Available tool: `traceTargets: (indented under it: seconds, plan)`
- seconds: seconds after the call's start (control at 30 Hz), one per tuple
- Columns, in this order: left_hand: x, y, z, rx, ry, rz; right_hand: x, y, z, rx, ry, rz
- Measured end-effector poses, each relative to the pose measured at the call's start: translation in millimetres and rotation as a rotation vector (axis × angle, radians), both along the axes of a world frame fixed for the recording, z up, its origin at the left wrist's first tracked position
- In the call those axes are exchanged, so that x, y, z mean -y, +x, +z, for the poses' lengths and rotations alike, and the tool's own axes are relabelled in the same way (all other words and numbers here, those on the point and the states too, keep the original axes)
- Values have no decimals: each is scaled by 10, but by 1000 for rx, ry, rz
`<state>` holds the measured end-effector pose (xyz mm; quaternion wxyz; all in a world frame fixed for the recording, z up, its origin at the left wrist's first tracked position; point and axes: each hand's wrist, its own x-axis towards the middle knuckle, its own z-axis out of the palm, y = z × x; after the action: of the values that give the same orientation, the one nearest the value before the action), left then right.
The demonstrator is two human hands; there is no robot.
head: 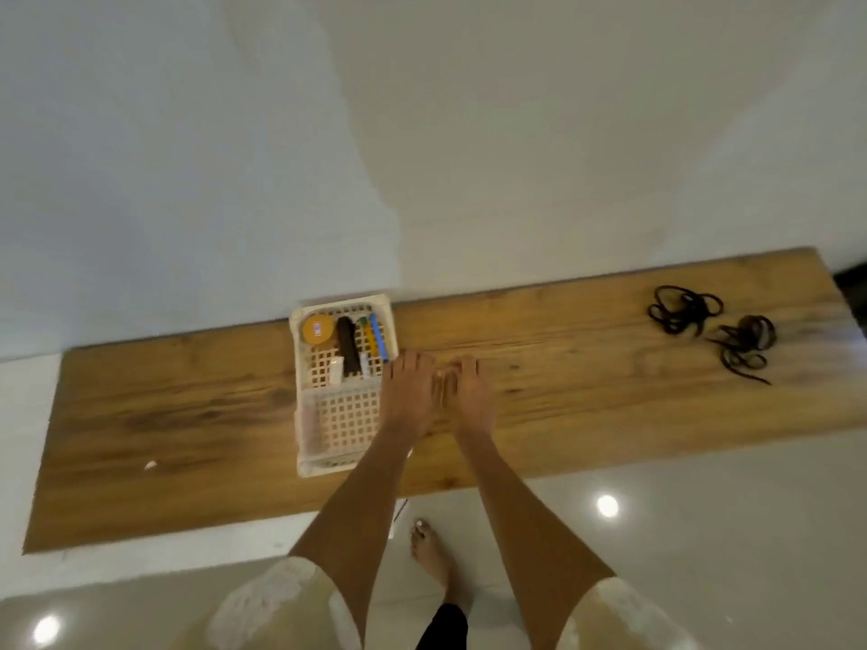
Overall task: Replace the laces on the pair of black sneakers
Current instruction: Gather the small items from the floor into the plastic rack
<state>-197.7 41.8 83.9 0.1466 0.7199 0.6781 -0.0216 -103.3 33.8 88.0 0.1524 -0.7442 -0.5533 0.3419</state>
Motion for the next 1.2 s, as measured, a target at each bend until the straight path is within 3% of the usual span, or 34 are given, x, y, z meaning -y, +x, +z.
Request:
traceTargets:
  seconds: [0.33, 0.5, 0.7, 0.93, 1.2]
  plan:
    - [988, 2829, -202, 40, -176, -591, 1637, 2661, -512, 80, 1, -686]
    - [1831, 4359, -277, -4, -114, -870, 2596, 3847, -662, 70, 25, -970]
    - [3220, 5911, -530, -79, -313, -1222, 4008, 4932, -925, 11, -17, -1335]
    - [4699, 6901, -773, -128, -506, -1546, 5362, 5567, -1142, -26, -68, -1850]
    - [5609, 7668, -864, -291, -556, -1846, 6144, 6074, -1183, -109, -108, -2258]
